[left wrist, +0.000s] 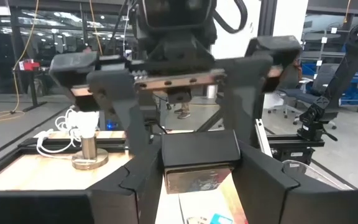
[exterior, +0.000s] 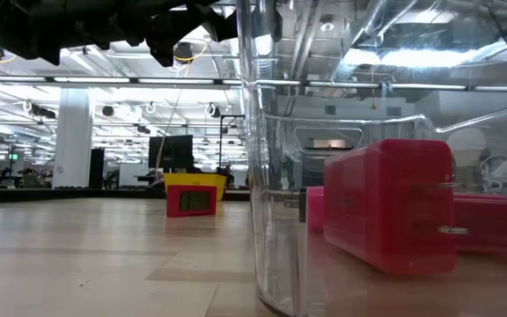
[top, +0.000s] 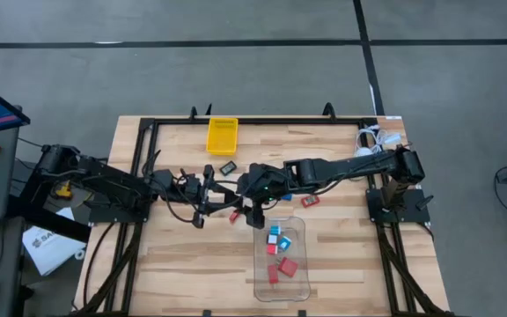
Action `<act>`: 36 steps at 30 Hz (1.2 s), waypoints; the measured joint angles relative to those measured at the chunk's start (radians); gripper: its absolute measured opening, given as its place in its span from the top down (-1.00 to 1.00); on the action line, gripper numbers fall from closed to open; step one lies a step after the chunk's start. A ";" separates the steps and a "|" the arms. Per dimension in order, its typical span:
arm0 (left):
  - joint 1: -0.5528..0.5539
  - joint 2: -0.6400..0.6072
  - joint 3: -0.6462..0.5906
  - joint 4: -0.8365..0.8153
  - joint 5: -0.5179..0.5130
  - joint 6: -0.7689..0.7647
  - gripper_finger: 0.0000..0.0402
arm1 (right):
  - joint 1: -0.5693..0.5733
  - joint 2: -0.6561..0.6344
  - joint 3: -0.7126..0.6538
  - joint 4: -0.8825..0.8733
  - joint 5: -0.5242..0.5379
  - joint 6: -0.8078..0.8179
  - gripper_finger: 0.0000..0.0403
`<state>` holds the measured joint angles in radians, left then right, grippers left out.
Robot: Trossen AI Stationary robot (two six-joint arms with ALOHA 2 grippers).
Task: Pick & Place Office items
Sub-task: Put the right black digital clock into the yellow bin
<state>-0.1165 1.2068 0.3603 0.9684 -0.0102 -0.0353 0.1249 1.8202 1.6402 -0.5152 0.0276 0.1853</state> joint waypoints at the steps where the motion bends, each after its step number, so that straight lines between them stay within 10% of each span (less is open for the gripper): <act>1: 0.000 0.000 0.000 0.000 0.000 0.000 0.16 | 0.000 0.001 0.000 0.000 0.004 -0.003 -0.48; 11: 0.000 -0.008 0.000 -0.032 -0.076 0.009 0.17 | 0.001 0.001 0.000 -0.032 0.030 -0.003 -0.65; 30: 0.000 -0.297 0.000 -0.640 -0.744 -0.158 0.19 | 0.045 -0.094 0.000 -0.328 0.231 0.080 -0.61; 36: 0.094 -0.423 0.001 -0.626 -0.811 -0.143 0.19 | 0.067 -0.167 0.000 -0.493 0.288 0.169 -0.61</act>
<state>-0.0227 0.7843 0.3610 0.3423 -0.8215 -0.1782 0.1918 1.6536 1.6403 -1.0081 0.3155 0.3546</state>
